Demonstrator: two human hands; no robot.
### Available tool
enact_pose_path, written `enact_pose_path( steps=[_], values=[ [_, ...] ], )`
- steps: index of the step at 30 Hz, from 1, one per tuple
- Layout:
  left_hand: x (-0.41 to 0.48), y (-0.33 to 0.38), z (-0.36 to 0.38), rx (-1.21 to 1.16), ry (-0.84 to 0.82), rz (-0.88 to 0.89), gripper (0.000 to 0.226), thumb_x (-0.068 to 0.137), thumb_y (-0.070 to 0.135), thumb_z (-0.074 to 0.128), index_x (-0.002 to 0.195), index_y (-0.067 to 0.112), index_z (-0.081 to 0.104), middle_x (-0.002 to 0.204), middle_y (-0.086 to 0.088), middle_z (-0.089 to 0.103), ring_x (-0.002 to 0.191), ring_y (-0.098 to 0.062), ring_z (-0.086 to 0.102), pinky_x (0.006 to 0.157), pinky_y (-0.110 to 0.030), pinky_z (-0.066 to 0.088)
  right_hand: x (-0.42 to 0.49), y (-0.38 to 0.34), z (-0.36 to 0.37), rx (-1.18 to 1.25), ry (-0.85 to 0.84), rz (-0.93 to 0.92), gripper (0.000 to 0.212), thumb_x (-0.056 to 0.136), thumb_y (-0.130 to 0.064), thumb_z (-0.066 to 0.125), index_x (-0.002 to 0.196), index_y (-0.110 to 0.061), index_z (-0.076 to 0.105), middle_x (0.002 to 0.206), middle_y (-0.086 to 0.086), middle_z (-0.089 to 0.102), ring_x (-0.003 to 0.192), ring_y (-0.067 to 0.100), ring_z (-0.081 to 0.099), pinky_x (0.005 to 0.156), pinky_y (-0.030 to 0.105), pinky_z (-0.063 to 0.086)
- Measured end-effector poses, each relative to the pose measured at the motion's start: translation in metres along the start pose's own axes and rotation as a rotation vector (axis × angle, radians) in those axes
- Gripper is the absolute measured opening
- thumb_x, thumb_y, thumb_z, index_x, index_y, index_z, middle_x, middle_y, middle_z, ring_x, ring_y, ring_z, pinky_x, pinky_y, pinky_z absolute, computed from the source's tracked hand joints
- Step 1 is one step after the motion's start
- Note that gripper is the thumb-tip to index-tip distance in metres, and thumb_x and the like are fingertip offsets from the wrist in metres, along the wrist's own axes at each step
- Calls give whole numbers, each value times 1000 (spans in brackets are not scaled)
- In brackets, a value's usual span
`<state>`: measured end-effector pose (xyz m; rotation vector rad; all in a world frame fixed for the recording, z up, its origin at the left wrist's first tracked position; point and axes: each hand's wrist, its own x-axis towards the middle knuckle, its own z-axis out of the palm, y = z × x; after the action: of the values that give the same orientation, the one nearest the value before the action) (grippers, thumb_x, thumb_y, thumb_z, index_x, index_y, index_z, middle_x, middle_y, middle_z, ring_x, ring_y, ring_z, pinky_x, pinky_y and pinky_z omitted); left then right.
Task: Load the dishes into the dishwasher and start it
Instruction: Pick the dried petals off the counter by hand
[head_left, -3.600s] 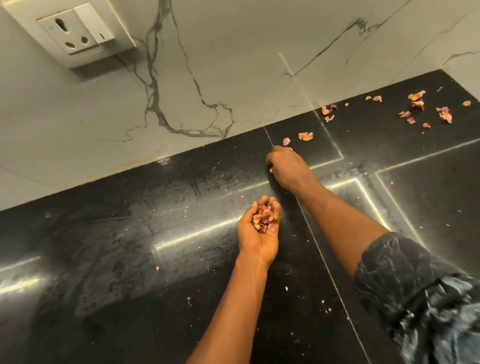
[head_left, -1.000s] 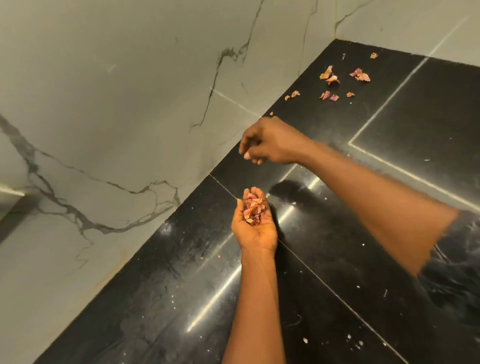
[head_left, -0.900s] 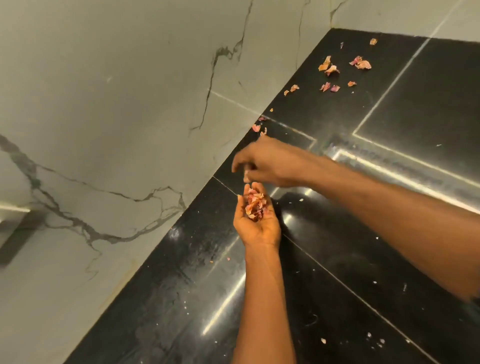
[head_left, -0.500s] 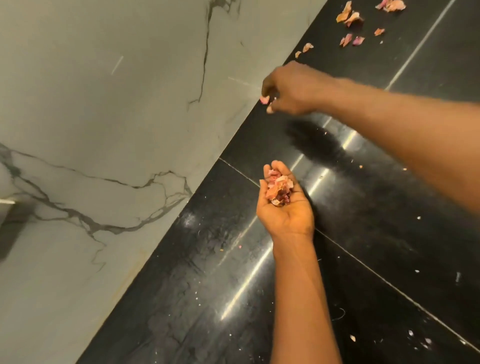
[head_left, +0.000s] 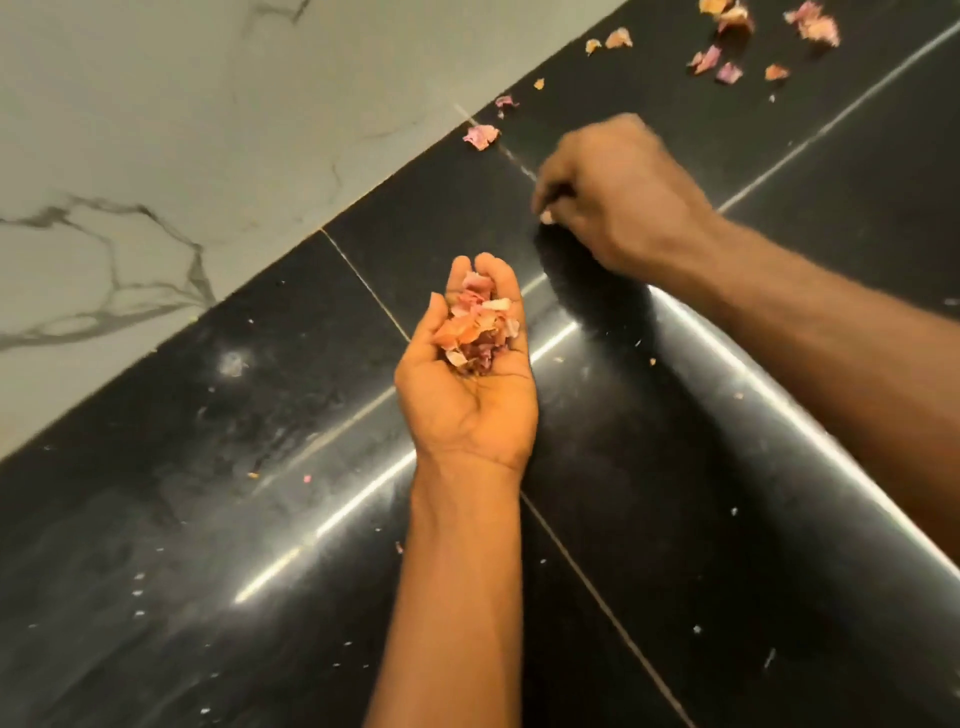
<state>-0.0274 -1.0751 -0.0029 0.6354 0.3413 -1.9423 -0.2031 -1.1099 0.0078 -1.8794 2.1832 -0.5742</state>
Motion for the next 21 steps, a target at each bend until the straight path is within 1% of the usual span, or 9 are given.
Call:
enact_pose_path(
  steps=[2, 3, 6, 8, 10, 13, 16, 18, 21],
  values=[
    [-1, -8, -1, 38, 10, -5, 29, 101, 10, 47, 107, -12, 65, 102, -23, 67, 106, -34, 65, 92, -47, 57, -27, -5, -22, 137, 77, 56, 17, 88, -10, 67, 91, -22, 79, 85, -5, 70, 72, 6, 63, 73, 11, 50],
    [0, -13, -1, 48, 15, -11, 29, 101, 11, 48, 108, -11, 65, 102, -23, 68, 109, -34, 64, 92, -46, 56, -39, -15, -33, 185, 98, 44, 16, 89, -10, 70, 92, -22, 80, 84, -8, 69, 71, 2, 62, 71, 6, 47],
    [0, -25, -4, 71, 23, -49, 28, 99, 14, 47, 105, -5, 67, 99, -18, 71, 100, -26, 67, 90, -38, 57, -73, -47, -50, 209, 58, -100, 16, 86, -12, 72, 92, -25, 78, 89, -9, 71, 81, 7, 67, 79, 24, 55],
    [-2, -30, -3, 80, 4, -74, 27, 97, 17, 48, 104, 0, 69, 104, -15, 69, 95, -20, 66, 84, -28, 57, -86, -57, -53, 184, -41, -137, 11, 87, -18, 71, 94, -25, 76, 87, -8, 72, 81, 8, 68, 75, 34, 58],
    [-2, -29, 1, 32, -7, -92, 26, 96, 17, 50, 103, 0, 70, 108, -15, 68, 91, -19, 66, 80, -25, 58, -82, -59, -58, 209, -85, -97, 9, 90, -23, 74, 99, -26, 76, 89, -11, 74, 83, 4, 70, 75, 31, 59],
    [-5, -23, 10, -41, -22, -100, 27, 97, 14, 50, 97, -4, 71, 102, -19, 71, 96, -26, 68, 91, -39, 57, -45, -49, -64, 295, 13, 26, 15, 90, -28, 76, 105, -27, 79, 92, -16, 75, 84, -3, 70, 81, 21, 57],
    [-12, -11, 7, -121, -10, -137, 28, 96, 12, 51, 94, -6, 73, 106, -22, 70, 104, -31, 67, 88, -45, 57, 12, -20, -40, 151, 45, 204, 37, 91, -38, 72, 124, -20, 71, 115, -2, 73, 100, 8, 68, 87, 19, 51],
    [-17, -4, 6, -141, -21, -149, 28, 94, 12, 52, 94, -6, 73, 107, -23, 70, 106, -32, 67, 88, -46, 57, 52, -5, -14, 41, -9, 292, 58, 91, -48, 70, 135, -11, 60, 130, 11, 65, 117, 24, 61, 96, 29, 47],
    [-23, 6, 1, -131, -23, -117, 29, 95, 13, 52, 94, -6, 74, 108, -23, 70, 103, -32, 68, 89, -45, 57, 89, -11, 17, -5, -28, 275, 70, 82, -65, 68, 124, -9, 62, 123, 16, 62, 115, 35, 59, 99, 43, 49]
  ],
)
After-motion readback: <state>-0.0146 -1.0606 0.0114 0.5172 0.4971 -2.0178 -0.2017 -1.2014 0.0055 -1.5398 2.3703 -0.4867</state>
